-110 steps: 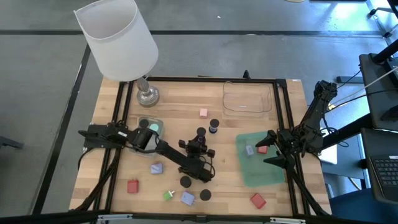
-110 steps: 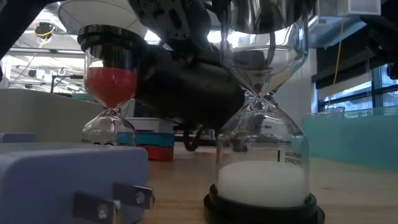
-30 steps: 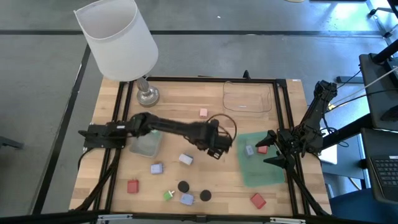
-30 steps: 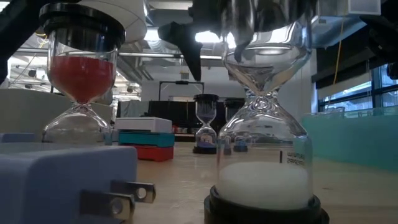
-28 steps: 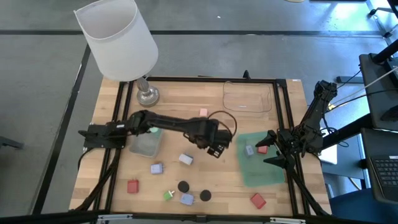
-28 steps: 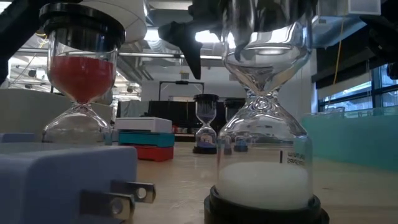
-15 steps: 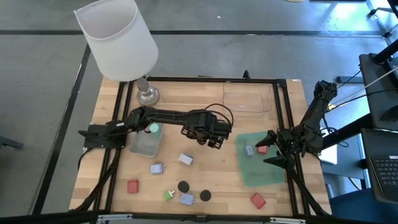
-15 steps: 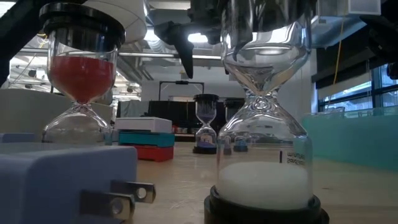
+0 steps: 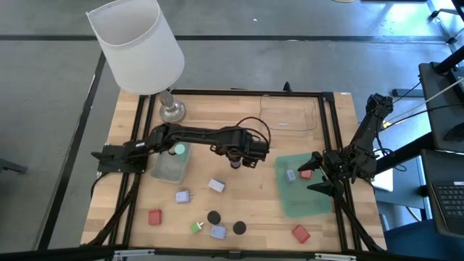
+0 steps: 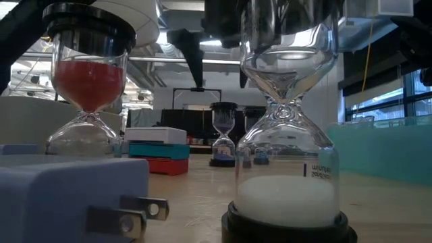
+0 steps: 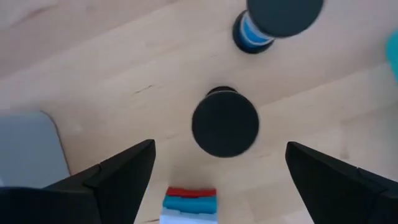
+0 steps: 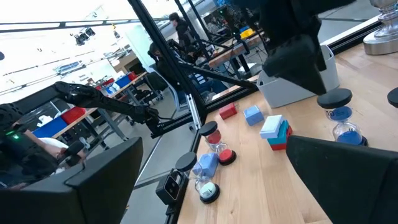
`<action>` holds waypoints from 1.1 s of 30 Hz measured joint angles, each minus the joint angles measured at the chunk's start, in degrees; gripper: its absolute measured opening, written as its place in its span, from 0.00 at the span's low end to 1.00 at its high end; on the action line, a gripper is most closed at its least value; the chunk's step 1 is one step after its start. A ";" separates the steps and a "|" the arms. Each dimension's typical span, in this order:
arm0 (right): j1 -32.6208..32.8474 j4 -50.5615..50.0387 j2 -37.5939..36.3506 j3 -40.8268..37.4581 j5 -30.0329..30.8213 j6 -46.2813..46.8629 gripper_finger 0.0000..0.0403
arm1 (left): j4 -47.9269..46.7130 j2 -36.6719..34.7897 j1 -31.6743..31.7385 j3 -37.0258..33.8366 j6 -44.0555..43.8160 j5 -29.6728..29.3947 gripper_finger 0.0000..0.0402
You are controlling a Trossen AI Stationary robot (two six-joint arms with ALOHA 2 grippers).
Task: Pick & Place Office items
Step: Put the the bottom blue hourglass into the gray bin
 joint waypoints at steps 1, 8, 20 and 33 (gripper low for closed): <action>0.01 0.00 -0.01 0.00 0.00 0.00 0.99 | 0.21 0.02 0.18 -0.67 0.00 0.30 0.89; 0.00 0.00 0.01 0.00 0.00 0.01 0.99 | 4.66 0.13 1.97 -5.33 0.00 3.82 0.89; 0.02 -0.01 0.01 0.00 0.00 0.01 0.99 | 10.16 0.11 2.86 -9.49 -0.06 5.05 0.89; 0.01 0.00 0.00 0.00 0.00 0.00 0.99 | 11.45 0.24 2.86 -9.49 0.00 1.65 0.80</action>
